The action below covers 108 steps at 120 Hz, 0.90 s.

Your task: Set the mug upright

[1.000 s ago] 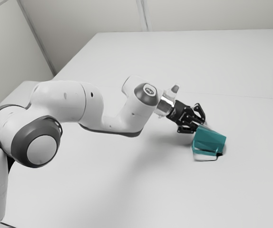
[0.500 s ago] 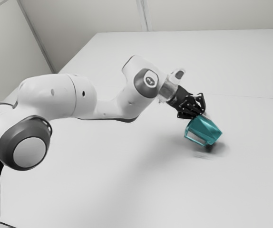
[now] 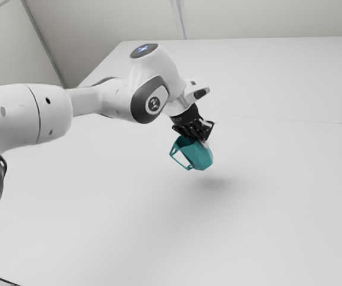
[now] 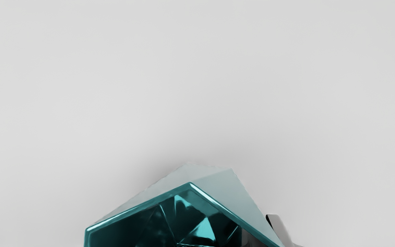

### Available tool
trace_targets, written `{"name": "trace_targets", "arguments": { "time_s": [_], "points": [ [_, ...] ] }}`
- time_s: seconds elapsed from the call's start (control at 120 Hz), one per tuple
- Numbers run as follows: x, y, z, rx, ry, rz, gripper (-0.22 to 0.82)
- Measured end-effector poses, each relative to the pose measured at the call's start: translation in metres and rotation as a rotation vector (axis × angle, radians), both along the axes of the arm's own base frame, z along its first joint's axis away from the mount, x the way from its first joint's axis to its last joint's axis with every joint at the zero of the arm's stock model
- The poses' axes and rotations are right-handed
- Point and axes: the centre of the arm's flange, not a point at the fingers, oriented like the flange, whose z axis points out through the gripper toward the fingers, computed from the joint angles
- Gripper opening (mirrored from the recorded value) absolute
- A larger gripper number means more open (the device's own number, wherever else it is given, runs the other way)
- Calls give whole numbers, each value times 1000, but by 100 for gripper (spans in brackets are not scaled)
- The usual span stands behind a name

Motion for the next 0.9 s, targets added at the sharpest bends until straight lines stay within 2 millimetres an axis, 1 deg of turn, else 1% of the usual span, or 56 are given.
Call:
{"name": "trace_targets", "arguments": {
  "time_s": [0.142,0.267,0.375,0.533,0.608,0.733,0.9],
  "points": [
    [-24,21,6,69,-5,3,-18],
    [-43,49,1,104,12,38,-18],
    [-53,70,-4,125,28,70,-18],
    [-60,98,-13,155,45,106,-18],
    [-66,107,-18,163,59,118,-18],
    [-78,114,-29,172,83,124,-18],
    [-86,129,-43,180,115,149,-18]
  ]
}}
